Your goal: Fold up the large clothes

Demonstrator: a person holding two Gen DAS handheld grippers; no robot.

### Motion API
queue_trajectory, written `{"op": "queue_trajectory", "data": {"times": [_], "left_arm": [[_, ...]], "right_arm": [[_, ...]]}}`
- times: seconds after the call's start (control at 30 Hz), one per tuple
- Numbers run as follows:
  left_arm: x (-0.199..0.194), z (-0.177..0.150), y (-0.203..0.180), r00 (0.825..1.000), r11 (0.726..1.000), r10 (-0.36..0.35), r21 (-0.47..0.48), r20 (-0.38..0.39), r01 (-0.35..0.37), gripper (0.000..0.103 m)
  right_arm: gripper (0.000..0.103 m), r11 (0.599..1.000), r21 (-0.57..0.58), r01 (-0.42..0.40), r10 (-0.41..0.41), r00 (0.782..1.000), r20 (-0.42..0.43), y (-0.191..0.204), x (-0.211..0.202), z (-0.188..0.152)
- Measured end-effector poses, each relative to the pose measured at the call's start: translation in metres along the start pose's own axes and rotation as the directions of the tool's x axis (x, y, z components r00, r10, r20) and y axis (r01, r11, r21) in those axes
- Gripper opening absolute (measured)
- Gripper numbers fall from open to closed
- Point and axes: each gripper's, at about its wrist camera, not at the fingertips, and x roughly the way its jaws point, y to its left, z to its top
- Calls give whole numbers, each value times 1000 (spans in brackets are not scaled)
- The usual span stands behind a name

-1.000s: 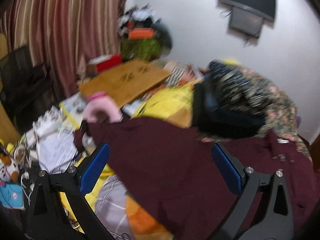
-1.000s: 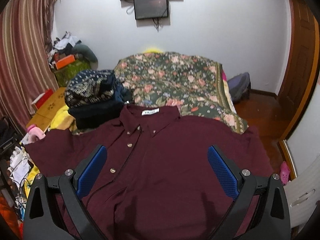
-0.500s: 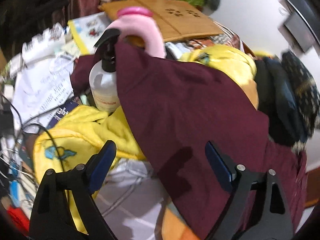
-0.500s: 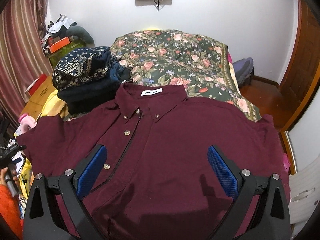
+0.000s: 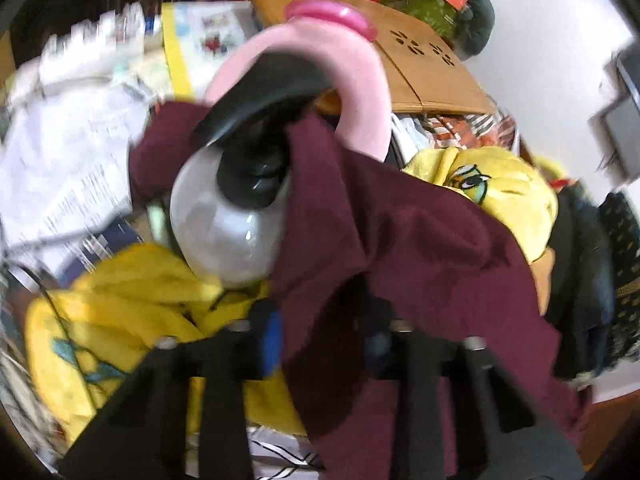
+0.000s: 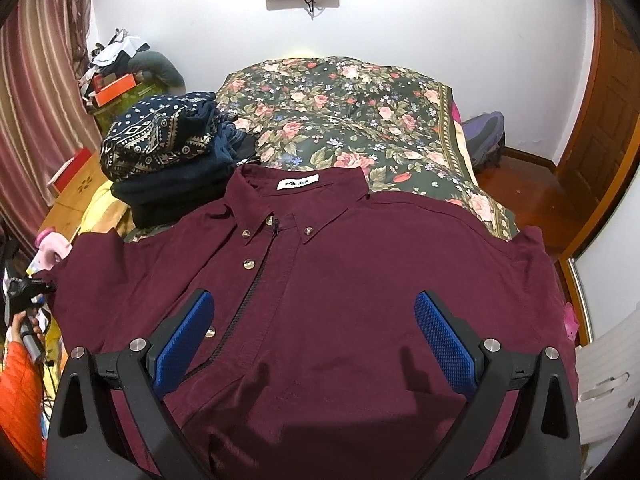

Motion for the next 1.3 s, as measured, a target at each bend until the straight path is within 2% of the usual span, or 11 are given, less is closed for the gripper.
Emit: {"op": "queue_trajectory", "data": {"times": [0.1, 0.23, 0.4, 0.47, 0.53, 0.7, 0.87, 0.97, 1.07, 1.2, 1.3], "left_arm": [[-21, 4, -35, 991, 981, 86, 165, 98, -102, 5], [-73, 4, -87, 969, 946, 55, 298, 241, -127, 4], [-145, -3, -140, 931, 921, -139, 391, 337, -4, 3], [-168, -11, -154, 914, 902, -205, 430, 351, 37, 3], [-193, -27, -176, 891, 867, -282, 491, 355, 79, 3], [-224, -77, -224, 872, 765, -410, 622, 267, 169, 3], [-231, -144, -265, 874, 646, -474, 716, 105, 264, 3], [-218, -188, -288, 890, 596, -456, 742, -1, 306, 3], [-203, -235, -306, 895, 539, -425, 757, -134, 369, 3], [-178, -304, -331, 910, 454, -313, 799, -271, 394, 3], [-162, -341, -336, 925, 408, -217, 832, -312, 376, 5]], "right_arm": [[100, 1000, -12, 9, -9, 1000, 6, 1, -2, 0], [100, 999, -36, 32, -31, 999, 30, 0, -8, 1], [100, 999, -30, 30, -28, 998, 61, -7, -18, 0], [100, 1000, -19, 24, -23, 998, 67, -11, -21, -1], [100, 1000, -12, 17, -16, 998, 68, -13, -23, -3], [100, 1000, -4, 8, -8, 996, 87, -21, -27, -7], [100, 999, -22, 28, -26, 995, 99, -27, -24, -12], [100, 999, -37, 5, -1, 996, 91, -30, -20, -17], [100, 998, -50, -24, 28, 996, 89, -34, -20, -21], [100, 997, -55, -47, 51, 995, 87, -39, -21, -25], [100, 997, -51, -57, 61, 995, 79, -42, -22, -27]]}}
